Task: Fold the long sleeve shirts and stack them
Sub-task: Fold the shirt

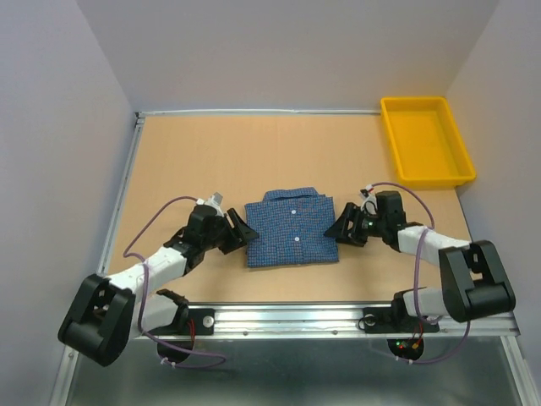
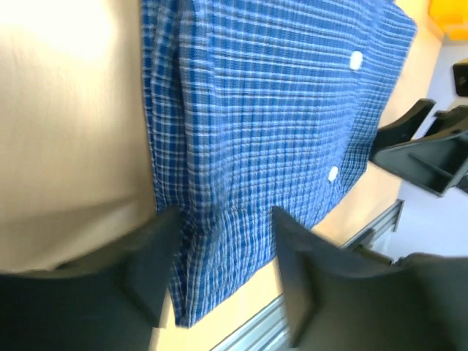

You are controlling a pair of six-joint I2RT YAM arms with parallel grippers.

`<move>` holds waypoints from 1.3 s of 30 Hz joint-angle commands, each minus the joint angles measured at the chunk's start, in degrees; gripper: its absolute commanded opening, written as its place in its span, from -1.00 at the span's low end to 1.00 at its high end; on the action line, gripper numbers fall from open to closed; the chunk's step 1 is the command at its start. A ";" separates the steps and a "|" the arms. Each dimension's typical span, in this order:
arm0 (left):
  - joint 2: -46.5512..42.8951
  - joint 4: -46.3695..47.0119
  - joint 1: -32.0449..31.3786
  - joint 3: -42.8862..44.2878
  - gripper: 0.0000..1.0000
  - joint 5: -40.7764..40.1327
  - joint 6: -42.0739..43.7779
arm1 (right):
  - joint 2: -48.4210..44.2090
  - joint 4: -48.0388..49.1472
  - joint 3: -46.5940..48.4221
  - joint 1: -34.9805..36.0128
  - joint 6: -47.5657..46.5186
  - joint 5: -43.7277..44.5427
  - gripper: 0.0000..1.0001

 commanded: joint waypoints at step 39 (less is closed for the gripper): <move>-10.18 14.99 -3.12 -5.40 0.36 -3.85 -13.56 | -10.25 9.84 1.36 3.51 6.12 5.21 0.70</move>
